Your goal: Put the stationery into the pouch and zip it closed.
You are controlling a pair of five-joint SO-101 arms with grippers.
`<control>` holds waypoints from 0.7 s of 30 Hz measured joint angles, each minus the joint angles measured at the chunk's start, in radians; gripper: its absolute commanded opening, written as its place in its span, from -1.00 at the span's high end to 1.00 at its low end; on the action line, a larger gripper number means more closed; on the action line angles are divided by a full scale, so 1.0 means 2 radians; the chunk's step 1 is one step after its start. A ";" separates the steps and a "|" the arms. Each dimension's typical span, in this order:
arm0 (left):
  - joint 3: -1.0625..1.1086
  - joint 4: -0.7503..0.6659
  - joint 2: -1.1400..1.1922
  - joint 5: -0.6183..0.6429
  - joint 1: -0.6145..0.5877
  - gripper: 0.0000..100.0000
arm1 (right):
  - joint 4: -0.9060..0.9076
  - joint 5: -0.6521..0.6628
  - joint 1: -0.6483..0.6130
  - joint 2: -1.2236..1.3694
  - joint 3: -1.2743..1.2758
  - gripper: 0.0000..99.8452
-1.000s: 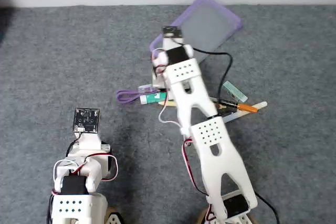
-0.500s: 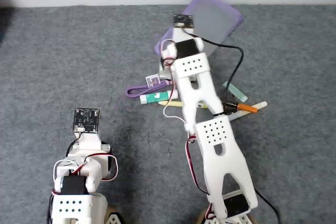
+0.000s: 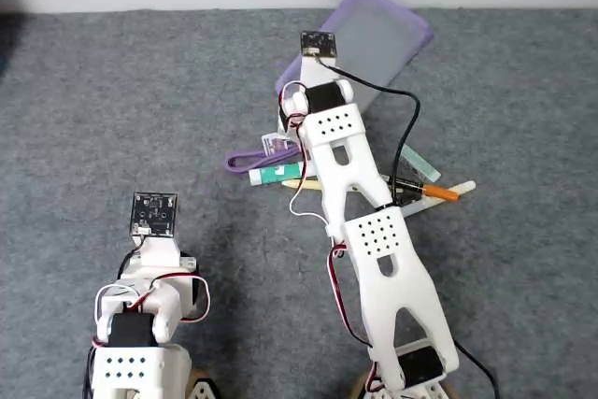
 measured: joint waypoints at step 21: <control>0.000 0.000 0.000 0.000 0.000 0.97 | 0.112 -0.005 0.008 0.002 -0.007 0.73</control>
